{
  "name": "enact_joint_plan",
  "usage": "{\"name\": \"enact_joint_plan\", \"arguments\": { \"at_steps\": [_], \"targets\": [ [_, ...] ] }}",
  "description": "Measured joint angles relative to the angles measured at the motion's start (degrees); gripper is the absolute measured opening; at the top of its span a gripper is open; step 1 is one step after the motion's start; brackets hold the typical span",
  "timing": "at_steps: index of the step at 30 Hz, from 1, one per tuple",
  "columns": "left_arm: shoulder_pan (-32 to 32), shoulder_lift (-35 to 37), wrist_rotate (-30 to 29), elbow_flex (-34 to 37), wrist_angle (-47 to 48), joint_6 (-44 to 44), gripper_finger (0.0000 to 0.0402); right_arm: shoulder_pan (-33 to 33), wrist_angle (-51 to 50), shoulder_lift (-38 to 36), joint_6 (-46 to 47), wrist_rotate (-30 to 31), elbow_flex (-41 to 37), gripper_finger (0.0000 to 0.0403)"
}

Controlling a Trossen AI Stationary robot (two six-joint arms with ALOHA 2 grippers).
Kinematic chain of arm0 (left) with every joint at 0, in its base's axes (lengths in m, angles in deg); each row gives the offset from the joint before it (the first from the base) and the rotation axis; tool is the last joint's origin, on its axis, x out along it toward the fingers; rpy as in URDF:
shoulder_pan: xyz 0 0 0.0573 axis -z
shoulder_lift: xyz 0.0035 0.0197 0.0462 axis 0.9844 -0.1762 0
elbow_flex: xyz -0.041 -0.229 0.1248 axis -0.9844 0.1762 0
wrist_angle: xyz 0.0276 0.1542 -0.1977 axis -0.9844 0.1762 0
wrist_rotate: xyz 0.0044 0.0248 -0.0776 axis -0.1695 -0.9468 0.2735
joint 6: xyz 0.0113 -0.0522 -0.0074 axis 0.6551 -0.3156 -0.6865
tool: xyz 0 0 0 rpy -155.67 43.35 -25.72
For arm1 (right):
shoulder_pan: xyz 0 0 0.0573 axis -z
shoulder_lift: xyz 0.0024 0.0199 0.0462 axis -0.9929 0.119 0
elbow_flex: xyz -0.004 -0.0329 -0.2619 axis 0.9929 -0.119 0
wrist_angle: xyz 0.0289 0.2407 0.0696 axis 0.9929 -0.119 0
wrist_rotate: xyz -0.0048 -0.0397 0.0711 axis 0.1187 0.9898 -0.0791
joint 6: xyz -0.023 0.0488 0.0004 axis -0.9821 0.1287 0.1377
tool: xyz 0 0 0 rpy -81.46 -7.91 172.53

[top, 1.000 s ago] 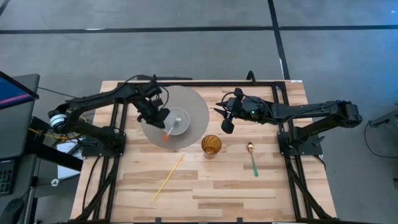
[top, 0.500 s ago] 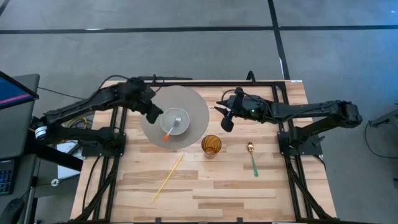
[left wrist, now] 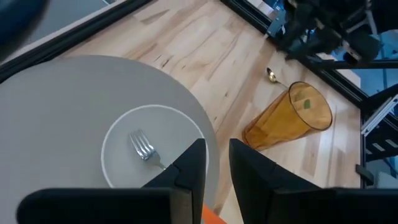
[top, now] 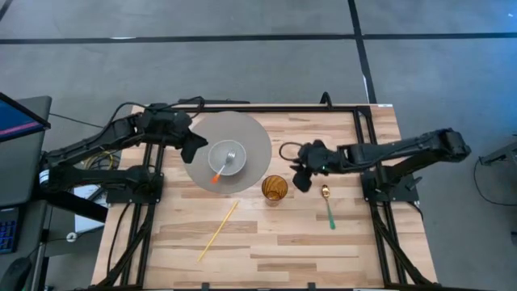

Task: Pick & Place Utensil
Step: Put the spoon into the bowl on the table placemat

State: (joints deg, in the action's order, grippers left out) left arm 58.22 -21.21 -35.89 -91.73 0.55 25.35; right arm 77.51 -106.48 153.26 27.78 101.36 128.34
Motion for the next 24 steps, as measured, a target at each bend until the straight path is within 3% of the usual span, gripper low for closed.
{"name": "enact_joint_plan", "arguments": {
  "at_steps": [3,9,12,19,24],
  "targets": [
    [0.0,0.0,0.0,0.0,0.0,0.0,0.0072,-3.1,-7.5,0.0,11.8,-2.4,0.0,0.0102],
    [0.0,0.0,-0.1,0.0,-0.3,1.7,0.0072,-13.5,-27.1,1.8,44.2,-8.0,0.0,0.0102],
    [0.0,-0.1,-1.3,0.0,-0.4,4.2,0.0072,-19.7,-28.6,4.3,57.1,-11.1,0.0,0.0102],
    [0.0,-0.1,-3.0,0.0,-0.4,4.5,0.0072,-27.8,-25.8,12.5,71.9,-17.5,0.0,0.0102],
    [0.0,-0.1,-3.0,0.0,-0.9,4.5,0.0072,-28.0,-26.0,17.0,72.9,-20.8,0.0,0.0102]
  ]
}}
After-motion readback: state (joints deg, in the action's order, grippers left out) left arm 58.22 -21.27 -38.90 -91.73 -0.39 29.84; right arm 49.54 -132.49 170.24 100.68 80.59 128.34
